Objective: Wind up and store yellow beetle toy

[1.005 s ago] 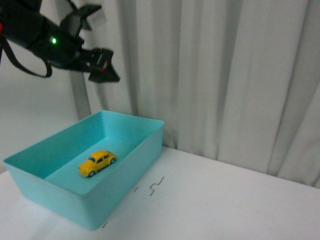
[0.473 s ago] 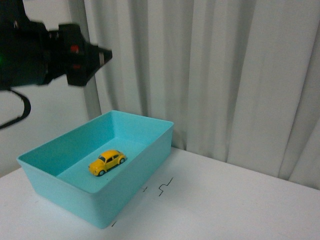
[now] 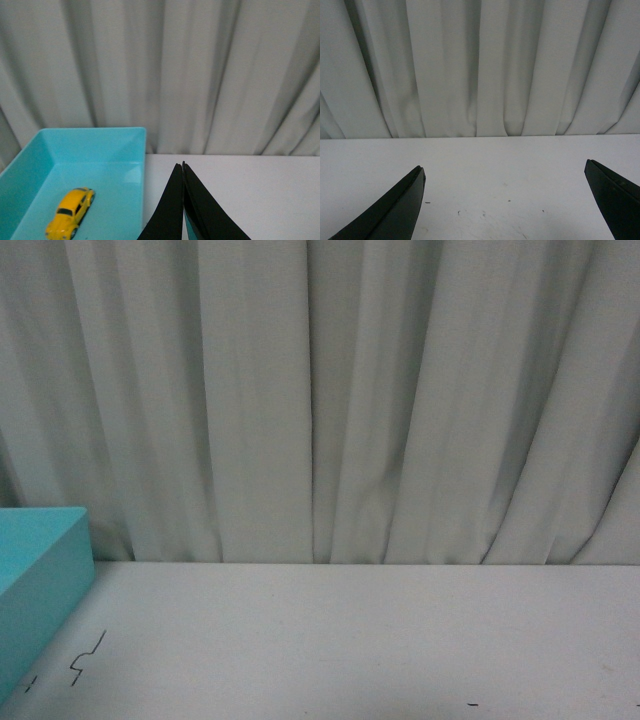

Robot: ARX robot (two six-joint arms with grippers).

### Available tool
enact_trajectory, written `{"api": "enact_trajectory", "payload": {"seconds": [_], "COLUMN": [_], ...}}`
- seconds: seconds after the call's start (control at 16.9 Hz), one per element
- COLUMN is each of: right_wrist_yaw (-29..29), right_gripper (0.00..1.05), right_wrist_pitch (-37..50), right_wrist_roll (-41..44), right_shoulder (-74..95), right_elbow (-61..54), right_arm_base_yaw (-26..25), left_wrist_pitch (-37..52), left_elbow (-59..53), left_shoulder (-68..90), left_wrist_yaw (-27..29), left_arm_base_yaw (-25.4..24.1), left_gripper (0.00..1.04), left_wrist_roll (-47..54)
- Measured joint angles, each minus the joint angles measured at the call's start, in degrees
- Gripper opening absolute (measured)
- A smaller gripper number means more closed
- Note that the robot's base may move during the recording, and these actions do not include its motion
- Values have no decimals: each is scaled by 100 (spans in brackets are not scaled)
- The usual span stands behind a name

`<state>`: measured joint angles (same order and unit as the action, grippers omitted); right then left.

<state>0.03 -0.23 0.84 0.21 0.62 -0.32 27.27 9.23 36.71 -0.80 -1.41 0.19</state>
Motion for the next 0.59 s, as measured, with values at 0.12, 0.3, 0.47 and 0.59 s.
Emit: {"api": "enact_trajectory", "payload": {"seconds": [0.12, 0.3, 0.47, 0.59], "right_wrist_yaw": [0, -2, -2, -2], "right_gripper": [98, 98, 98, 98], "right_wrist_pitch": [0, 0, 0, 0], "right_wrist_roll": [0, 0, 0, 0], "right_shoulder": [0, 0, 0, 0], "right_elbow": [0, 0, 0, 0], "right_arm_base_yaw": [0, 0, 0, 0], "left_wrist_pitch": [-85, -376, -667, -813], "left_elbow": [-186, -476, -614, -671], "left_shoulder": [-304, -833, -1292, -1486], "left_wrist_yaw": [9, 85, 85, 85], "left_arm_base_yaw": [181, 138, 138, 138], "left_gripper": [2, 2, 2, 2], "left_wrist_roll": [2, 0, 2, 2]}}
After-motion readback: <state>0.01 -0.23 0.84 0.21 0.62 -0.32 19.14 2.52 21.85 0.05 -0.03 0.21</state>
